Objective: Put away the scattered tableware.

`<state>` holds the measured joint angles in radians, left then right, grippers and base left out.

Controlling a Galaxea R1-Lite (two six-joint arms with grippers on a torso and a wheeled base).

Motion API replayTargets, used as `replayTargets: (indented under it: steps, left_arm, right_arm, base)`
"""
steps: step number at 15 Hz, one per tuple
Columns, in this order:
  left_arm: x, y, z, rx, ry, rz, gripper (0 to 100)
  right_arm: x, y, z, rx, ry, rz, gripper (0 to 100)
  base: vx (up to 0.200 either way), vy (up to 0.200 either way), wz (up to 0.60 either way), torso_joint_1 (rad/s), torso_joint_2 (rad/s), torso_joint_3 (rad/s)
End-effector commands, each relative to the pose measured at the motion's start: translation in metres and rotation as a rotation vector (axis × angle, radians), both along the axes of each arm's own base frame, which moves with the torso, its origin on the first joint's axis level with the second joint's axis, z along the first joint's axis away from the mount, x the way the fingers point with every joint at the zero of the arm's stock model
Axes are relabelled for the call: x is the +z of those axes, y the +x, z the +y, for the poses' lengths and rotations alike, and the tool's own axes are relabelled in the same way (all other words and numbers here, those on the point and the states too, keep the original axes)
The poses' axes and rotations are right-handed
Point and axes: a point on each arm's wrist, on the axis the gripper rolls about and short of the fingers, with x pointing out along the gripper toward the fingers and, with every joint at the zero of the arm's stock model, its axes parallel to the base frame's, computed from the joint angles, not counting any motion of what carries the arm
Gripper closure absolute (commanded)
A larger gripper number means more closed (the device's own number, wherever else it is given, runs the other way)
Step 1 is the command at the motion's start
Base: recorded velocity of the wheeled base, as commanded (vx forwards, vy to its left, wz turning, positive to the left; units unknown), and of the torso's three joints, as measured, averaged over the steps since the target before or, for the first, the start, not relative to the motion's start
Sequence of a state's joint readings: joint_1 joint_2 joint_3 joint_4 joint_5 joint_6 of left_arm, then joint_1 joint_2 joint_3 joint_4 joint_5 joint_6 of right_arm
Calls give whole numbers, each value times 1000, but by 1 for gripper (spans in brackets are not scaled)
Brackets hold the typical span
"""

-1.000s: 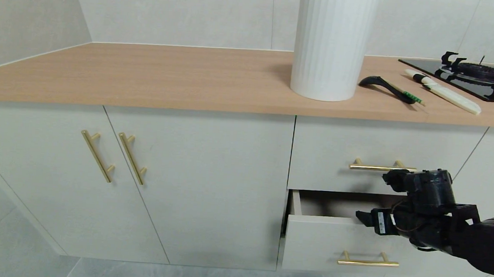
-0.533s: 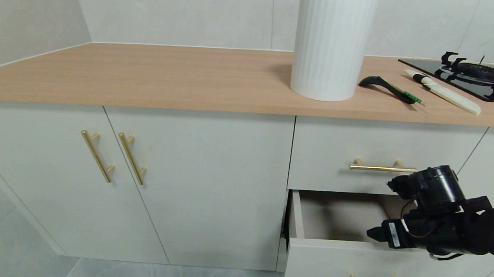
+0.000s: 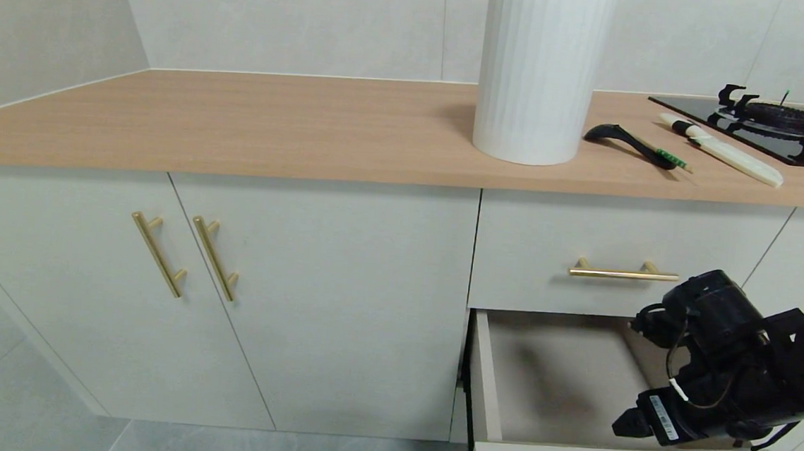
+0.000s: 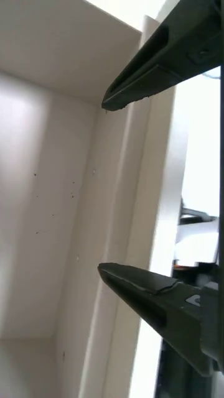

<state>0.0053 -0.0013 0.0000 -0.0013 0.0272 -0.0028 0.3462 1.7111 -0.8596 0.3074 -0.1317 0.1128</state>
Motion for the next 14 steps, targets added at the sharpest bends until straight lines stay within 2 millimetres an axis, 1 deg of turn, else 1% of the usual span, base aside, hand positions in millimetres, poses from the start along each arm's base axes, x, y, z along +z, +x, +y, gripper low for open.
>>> replayTargets:
  steps: [1, 7, 10, 12, 14]
  left_arm:
    - [0, 0, 0, 1, 0, 1, 0]
    - [0, 0, 0, 0, 0, 1, 0]
    - [0, 0, 0, 1, 0, 1, 0]
    - [0, 0, 0, 1, 0, 1, 0]
    - [0, 0, 0, 1, 0, 1, 0]
  right_arm:
    - [2, -4, 2, 13, -4, 9, 0]
    - [-4, -25, 5, 130, -99, 171, 0]
    - [-5, -32, 6, 160, -128, 226, 0]
    - [-8, -41, 4, 218, -172, 300, 0]
    - [-9, -45, 6, 239, -185, 319, 0]
  base:
    - [0, 0, 0, 0, 0, 0]
    - [0, 0, 0, 0, 0, 0]
    - [0, 0, 0, 0, 0, 0]
    - [0, 0, 0, 0, 0, 0]
    - [0, 0, 0, 0, 0, 0]
